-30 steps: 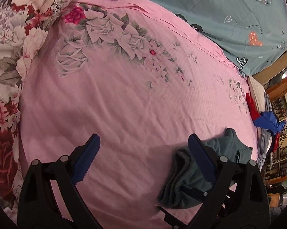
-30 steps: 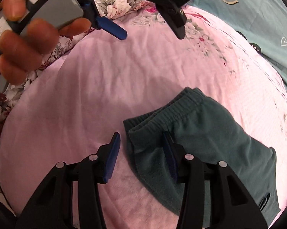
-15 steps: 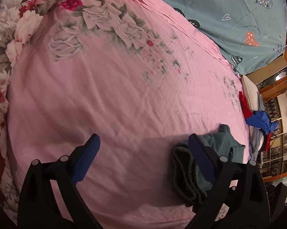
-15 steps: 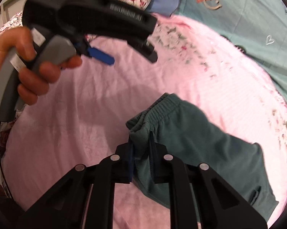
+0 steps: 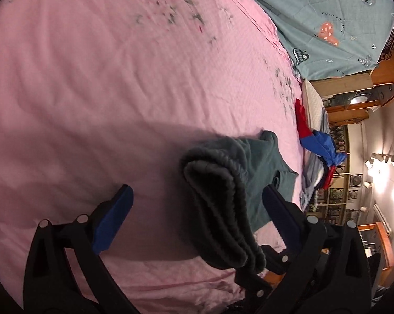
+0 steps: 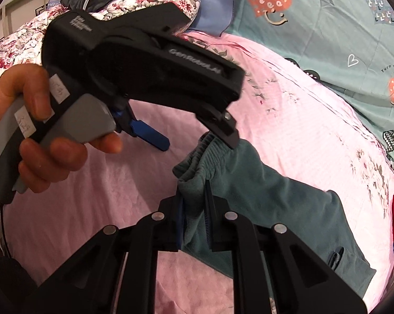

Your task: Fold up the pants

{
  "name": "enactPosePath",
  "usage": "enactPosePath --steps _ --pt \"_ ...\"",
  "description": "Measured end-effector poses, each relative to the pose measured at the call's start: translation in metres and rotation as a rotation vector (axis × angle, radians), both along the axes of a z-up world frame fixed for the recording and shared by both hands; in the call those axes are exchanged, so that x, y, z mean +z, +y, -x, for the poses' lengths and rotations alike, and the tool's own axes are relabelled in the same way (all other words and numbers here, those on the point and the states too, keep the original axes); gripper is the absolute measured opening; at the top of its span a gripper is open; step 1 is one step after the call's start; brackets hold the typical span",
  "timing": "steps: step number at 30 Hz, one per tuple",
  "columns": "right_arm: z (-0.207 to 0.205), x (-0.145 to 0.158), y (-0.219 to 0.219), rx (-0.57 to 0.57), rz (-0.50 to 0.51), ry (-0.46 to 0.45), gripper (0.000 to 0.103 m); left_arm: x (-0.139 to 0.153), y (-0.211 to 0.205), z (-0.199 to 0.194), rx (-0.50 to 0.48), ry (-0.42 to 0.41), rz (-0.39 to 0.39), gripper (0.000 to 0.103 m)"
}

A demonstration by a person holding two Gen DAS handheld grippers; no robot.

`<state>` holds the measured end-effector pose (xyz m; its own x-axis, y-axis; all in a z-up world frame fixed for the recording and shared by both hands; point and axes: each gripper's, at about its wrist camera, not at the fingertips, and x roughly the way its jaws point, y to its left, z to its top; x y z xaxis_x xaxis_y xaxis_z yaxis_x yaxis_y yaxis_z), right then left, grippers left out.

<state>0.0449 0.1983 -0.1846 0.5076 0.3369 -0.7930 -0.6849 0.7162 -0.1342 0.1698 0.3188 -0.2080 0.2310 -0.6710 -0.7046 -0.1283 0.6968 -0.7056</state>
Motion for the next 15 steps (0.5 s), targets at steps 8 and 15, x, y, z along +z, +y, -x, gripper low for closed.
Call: enactPosePath --steps 8,15 --pt "0.006 0.006 -0.011 -0.034 -0.008 -0.026 0.013 0.013 -0.025 0.002 -0.032 -0.037 0.036 0.098" --pt "0.008 0.011 -0.017 -0.047 -0.017 -0.046 0.013 0.006 -0.032 0.003 -0.028 0.001 0.038 0.096"
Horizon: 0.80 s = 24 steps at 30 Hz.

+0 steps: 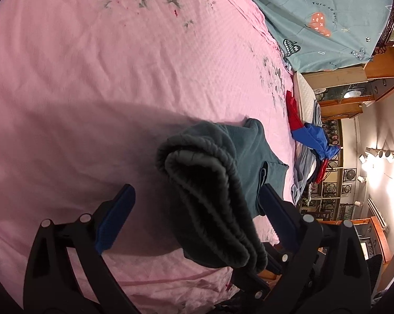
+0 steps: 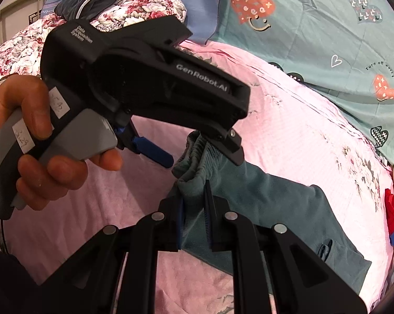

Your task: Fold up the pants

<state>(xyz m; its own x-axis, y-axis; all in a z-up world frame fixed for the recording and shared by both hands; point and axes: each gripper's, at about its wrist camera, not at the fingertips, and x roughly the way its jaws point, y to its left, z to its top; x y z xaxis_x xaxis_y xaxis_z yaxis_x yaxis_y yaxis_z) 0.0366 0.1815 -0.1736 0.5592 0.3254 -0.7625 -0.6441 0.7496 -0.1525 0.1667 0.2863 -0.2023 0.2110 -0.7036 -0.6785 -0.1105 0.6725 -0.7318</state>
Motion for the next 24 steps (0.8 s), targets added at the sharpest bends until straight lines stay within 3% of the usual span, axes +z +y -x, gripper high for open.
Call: enactPosePath --steps 5,7,9,10,13,24 --pt "0.007 0.001 0.002 0.001 -0.003 -0.007 0.013 -0.006 -0.012 0.0 -0.007 0.02 -0.001 0.092" --pt "0.007 0.002 0.001 0.002 -0.004 -0.012 0.013 -0.006 -0.015 0.001 -0.007 0.007 0.002 0.064" --pt "0.006 0.001 -0.001 0.001 -0.002 -0.006 0.013 -0.006 -0.017 0.002 -0.006 -0.007 0.024 0.047" --pt "0.006 0.0 -0.003 0.002 -0.006 -0.002 0.013 -0.004 -0.017 0.003 -0.004 -0.013 0.031 0.04" --pt "0.007 0.002 -0.005 0.015 -0.011 -0.013 0.013 0.008 -0.023 0.007 0.002 -0.061 -0.002 0.03" --pt "0.019 0.018 -0.042 0.036 -0.085 -0.045 0.013 0.049 -0.049 0.025 0.029 -0.165 -0.123 0.026"
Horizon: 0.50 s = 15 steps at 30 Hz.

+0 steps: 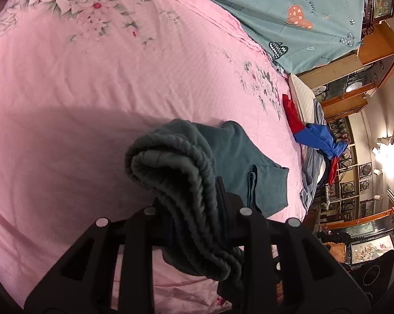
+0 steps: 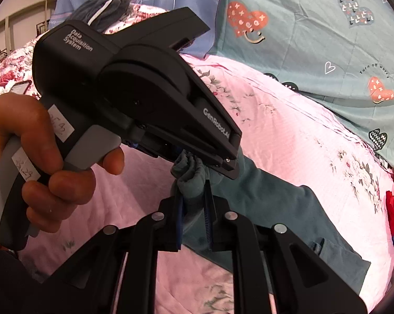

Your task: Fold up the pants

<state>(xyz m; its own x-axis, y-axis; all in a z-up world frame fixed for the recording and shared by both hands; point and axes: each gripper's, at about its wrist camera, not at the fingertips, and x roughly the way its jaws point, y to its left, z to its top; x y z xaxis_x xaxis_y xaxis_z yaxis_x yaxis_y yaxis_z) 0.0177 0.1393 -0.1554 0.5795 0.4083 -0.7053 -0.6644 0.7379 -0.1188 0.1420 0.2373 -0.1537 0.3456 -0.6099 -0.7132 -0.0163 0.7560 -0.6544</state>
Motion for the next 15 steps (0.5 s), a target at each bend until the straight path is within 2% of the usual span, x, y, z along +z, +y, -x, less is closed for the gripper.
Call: enactPosePath --steps 7,13,15 --pt "-0.001 0.016 -0.068 -0.016 -0.093 -0.027 0.013 0.03 -0.048 0.002 0.02 -0.044 -0.015 0.026" --pt "-0.011 0.024 -0.172 -0.09 -0.162 -0.031 0.013 0.054 -0.141 -0.006 0.005 -0.079 -0.059 0.026" --pt "-0.013 0.025 -0.205 -0.116 -0.172 -0.033 0.013 0.057 -0.184 -0.011 -0.02 -0.086 -0.067 0.026"
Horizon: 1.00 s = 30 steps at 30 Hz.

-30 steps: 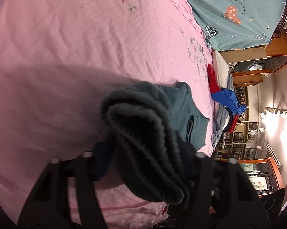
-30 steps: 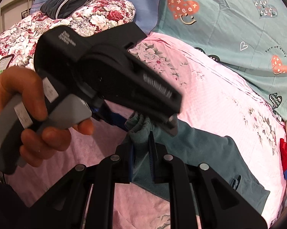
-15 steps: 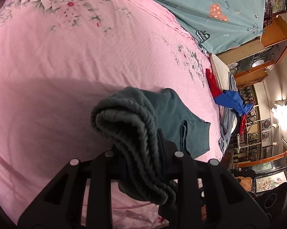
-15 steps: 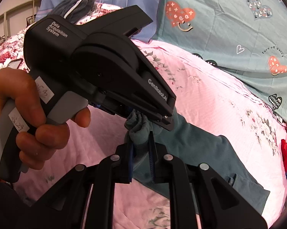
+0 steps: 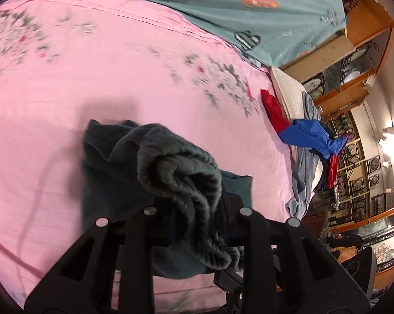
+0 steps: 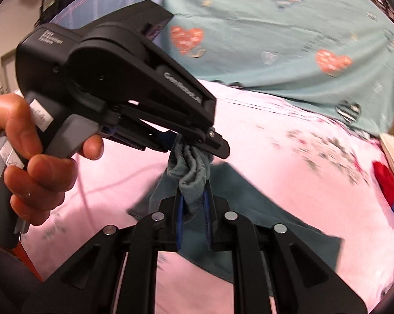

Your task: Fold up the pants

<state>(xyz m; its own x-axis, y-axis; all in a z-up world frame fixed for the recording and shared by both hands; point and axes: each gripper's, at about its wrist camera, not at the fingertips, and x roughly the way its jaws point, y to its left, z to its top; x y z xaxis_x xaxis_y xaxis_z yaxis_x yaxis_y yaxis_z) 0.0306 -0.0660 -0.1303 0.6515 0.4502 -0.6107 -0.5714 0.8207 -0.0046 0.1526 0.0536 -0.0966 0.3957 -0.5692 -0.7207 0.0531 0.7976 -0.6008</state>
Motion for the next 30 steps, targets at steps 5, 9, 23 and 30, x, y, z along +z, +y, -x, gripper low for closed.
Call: enactPosePath --steps 5,9,23,30 --pt "-0.01 -0.009 -0.083 -0.095 -0.023 0.056 0.013 -0.012 -0.092 -0.012 -0.059 0.025 -0.025 0.026" --pt "-0.016 -0.023 -0.129 -0.164 -0.034 0.121 0.013 -0.028 -0.148 -0.021 -0.107 0.051 -0.058 0.026" --pt "-0.055 -0.09 -0.189 -0.263 -0.142 0.398 0.013 -0.079 -0.216 -0.037 -0.168 0.159 -0.194 0.038" --pt "-0.065 -0.103 -0.196 -0.276 -0.178 0.481 0.017 -0.044 -0.199 -0.026 -0.197 0.059 -0.217 0.066"
